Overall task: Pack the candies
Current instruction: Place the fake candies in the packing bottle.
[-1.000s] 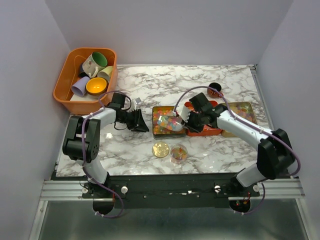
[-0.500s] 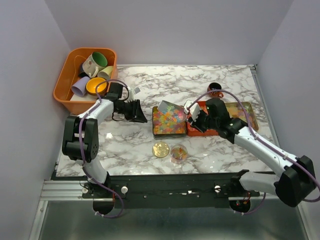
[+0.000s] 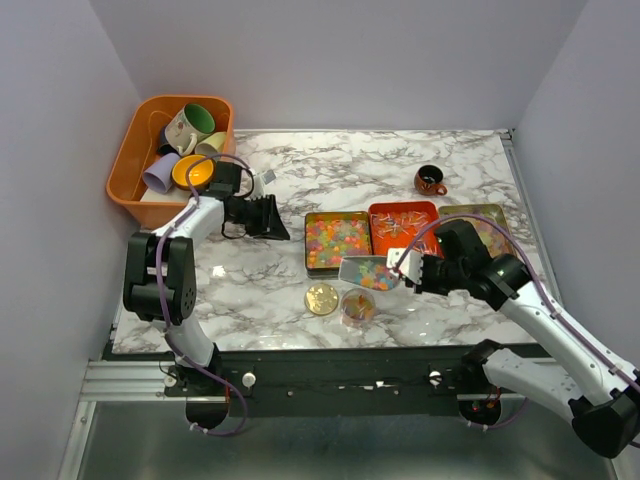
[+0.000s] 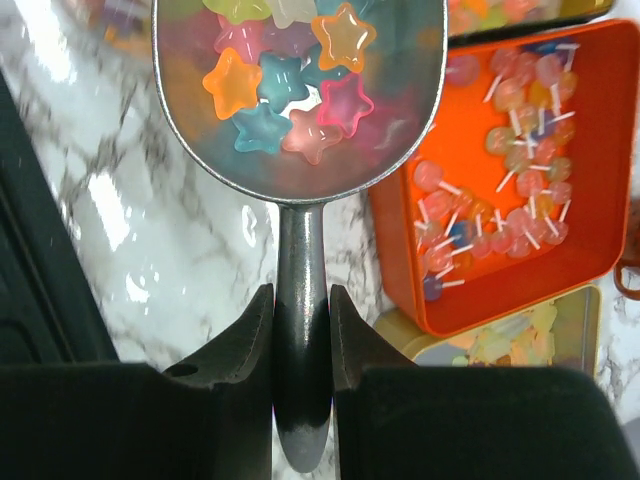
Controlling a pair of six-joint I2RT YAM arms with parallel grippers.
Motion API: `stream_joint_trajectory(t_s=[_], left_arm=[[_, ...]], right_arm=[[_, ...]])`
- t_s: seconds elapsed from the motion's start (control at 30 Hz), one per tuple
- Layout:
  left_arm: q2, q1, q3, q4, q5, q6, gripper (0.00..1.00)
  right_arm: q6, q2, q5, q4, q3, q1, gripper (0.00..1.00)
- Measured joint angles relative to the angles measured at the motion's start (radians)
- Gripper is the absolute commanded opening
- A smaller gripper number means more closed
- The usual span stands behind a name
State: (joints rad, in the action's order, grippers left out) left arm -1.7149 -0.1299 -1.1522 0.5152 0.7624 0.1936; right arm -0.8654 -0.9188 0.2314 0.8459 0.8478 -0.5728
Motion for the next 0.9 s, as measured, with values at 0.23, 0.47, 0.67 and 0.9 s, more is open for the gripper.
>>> stream_joint_trajectory(t_s=[0.23, 0.47, 0.67, 0.9], left_arm=[[0.031, 0.01, 0.038, -0.035, -0.012, 0.002, 0.4], [0.046, 0.013, 0.052, -0.064, -0.021, 0.006, 0.4], [0.071, 0.02, 0.079, -0.084, -0.023, 0.013, 0.4], [0.094, 0.024, 0.113, -0.106, -0.023, 0.021, 0.4]], right_arm=[[-0.215, 0.016, -0.057, 0.177, 0.0, 0.0, 0.01], [-0.343, -0.027, -0.13, 0.248, 0.039, -0.005, 0.01], [-0.375, -0.121, -0.218, 0.251, 0.114, -0.056, 0.01], [-0.373, -0.159, -0.352, 0.25, 0.137, -0.186, 0.01]])
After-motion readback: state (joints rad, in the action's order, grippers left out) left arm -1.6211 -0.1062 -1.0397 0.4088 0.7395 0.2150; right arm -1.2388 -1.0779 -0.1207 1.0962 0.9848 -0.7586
